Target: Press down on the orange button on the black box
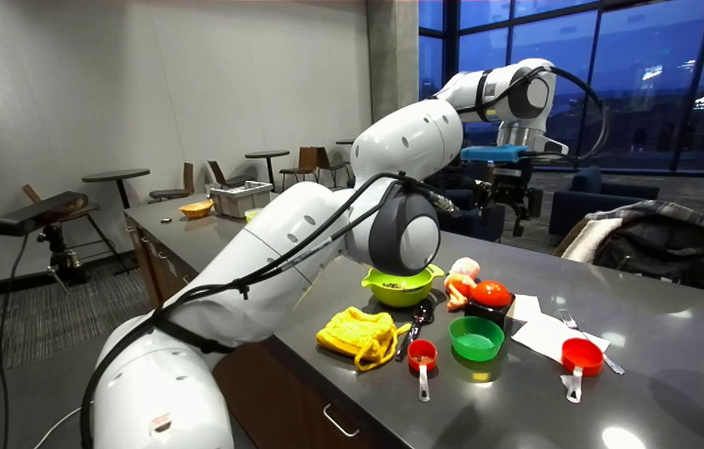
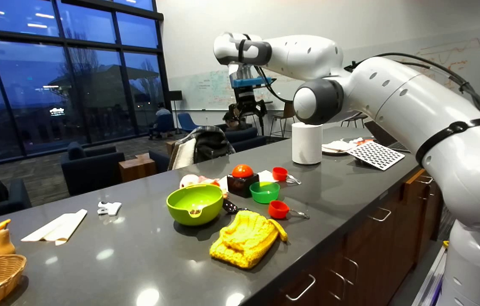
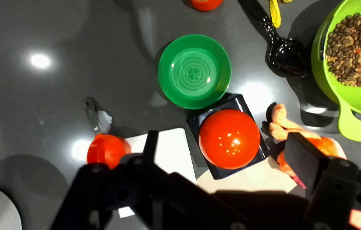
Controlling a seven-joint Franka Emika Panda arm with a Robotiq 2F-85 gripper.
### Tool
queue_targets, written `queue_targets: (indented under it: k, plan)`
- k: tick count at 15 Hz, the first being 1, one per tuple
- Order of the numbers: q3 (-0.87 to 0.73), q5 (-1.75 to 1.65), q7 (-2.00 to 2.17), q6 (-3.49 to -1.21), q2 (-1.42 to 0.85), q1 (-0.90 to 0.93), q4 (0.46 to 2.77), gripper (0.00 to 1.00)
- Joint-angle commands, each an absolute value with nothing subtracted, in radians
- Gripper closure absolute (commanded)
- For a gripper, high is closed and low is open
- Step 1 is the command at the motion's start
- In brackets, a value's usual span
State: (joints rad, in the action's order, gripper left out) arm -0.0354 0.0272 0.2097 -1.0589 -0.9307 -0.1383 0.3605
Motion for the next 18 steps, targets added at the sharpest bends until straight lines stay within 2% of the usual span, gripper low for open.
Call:
queue_targets:
  k: [1, 12, 18]
  plan:
    - [-0.043, 0.023, 0.234, -0.991, -0.895, -0.137, 0.396, 0.00]
    - [-0.038, 0.028, 0.221, -1.001, -0.911, -0.140, 0.391, 0.00]
    - [0.016, 0.105, 0.222, -0.823, -0.925, -0.128, 0.356, 0.00]
